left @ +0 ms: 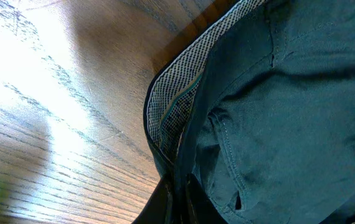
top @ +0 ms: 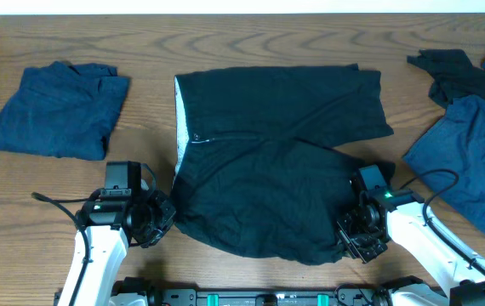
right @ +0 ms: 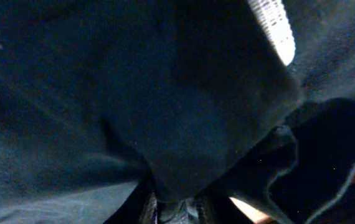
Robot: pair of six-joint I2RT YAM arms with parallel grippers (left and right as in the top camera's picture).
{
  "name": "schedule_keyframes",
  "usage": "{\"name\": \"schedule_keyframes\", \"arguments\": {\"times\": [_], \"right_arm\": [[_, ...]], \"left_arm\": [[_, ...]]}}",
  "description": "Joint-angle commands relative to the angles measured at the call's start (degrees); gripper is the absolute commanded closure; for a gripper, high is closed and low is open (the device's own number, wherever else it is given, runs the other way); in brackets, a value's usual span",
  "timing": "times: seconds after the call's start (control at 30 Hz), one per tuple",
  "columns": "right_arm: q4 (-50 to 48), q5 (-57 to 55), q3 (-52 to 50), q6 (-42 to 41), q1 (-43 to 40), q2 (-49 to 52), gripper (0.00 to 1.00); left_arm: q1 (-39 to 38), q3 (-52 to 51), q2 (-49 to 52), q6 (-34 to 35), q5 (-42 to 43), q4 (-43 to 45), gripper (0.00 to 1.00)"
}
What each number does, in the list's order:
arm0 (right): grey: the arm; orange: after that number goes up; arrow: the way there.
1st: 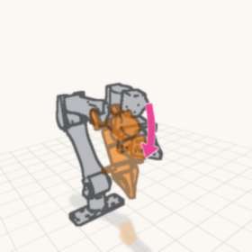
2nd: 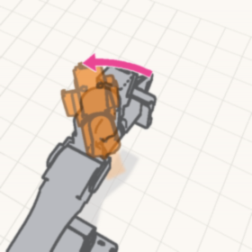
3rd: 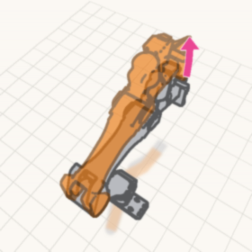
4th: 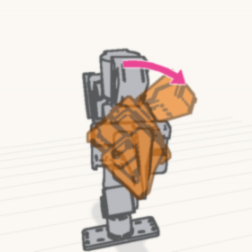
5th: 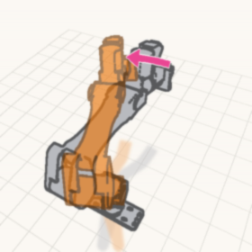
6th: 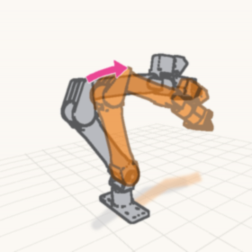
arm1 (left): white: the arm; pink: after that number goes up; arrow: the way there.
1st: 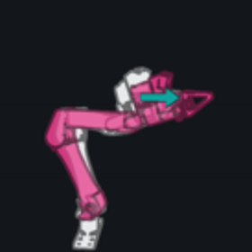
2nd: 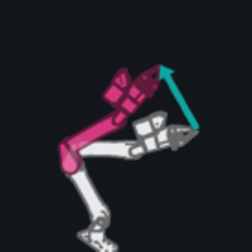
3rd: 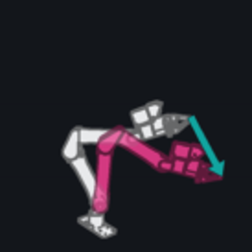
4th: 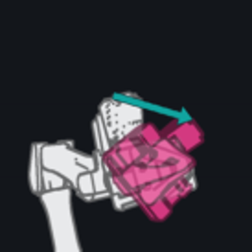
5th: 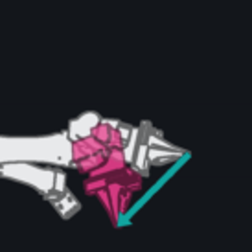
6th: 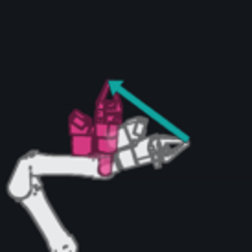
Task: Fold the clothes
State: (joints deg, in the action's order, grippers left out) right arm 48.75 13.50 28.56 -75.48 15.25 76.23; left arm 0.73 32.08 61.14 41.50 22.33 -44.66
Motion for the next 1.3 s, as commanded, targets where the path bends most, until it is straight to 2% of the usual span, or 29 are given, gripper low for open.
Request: {"name": "schedule_keyframes", "arguments": {"times": [0.0, 0.03, 0.17, 0.33, 0.63, 0.77, 0.8, 0.87, 0.93, 1.07, 1.2, 1.27], "right_arm": [[0.4, -6.3, -4.2, -0.7, 0.7, 2.5, 0.81], [0.7, -6.6, -4.2, -0.7, 0.7, 2.5, 0.85], [2.8, -7.6, -3.7, -0.4, 0.3, 2.5, 0.92], [7.1, -10.0, 1.2, 3.2, -0.8, 2.5, 0.92], [18.8, -17.8, 15.6, 10.2, -1.4, 2.5, 0.9], [21.3, -19.8, 22.2, 16.2, -2.5, 2.5, 0.92], [21.7, -20.3, 24.0, 17.6, -2.9, 2.5, 0.96], [22.1, -20.6, 26.7, 20.4, -3.3, 2.5, 0.97], [23.2, -19.9, 28.4, 22.1, -3.5, 2.5, 0.95], [24.6, -11.8, 27.9, 26.9, -2.5, 2.5, 0.81], [23.7, -8.7, 24.3, 26.9, 1.2, 2.5, 0.77], [21.4, -8.3, 21.7, 26.4, 3.7, 2.5, 0.72]], "left_arm": [[0.2, 0.7, 0.1, -1.0, 0.2, -0.2, 0.94], [0.2, 0.7, 0.1, -1.2, 0.2, 0.0, 0.94], [0.2, 0.7, 0.0, -2.9, -1.7, 3.5, 0.94], [0.2, 0.7, 0.0, -2.9, -3.5, 8.4, 0.94], [0.2, 1.6, -2.6, -3.3, -3.5, 6.0, 0.94], [0.2, 4.3, -6.4, -3.6, -4.0, 6.0, 0.94], [0.2, 5.1, -7.2, -3.5, -4.5, 6.3, 0.94], [0.2, 6.6, -8.5, -3.6, -5.9, 7.1, 0.94], [0.2, 7.6, -8.8, -3.5, -6.3, 7.3, 0.94], [0.2, 7.5, -7.9, -3.5, -6.3, 4.8, 0.94], [0.2, 7.5, -4.6, -3.6, -6.3, 1.8, 0.94], [0.2, 7.5, -2.5, -3.6, -6.3, 1.0, 0.94]]}}
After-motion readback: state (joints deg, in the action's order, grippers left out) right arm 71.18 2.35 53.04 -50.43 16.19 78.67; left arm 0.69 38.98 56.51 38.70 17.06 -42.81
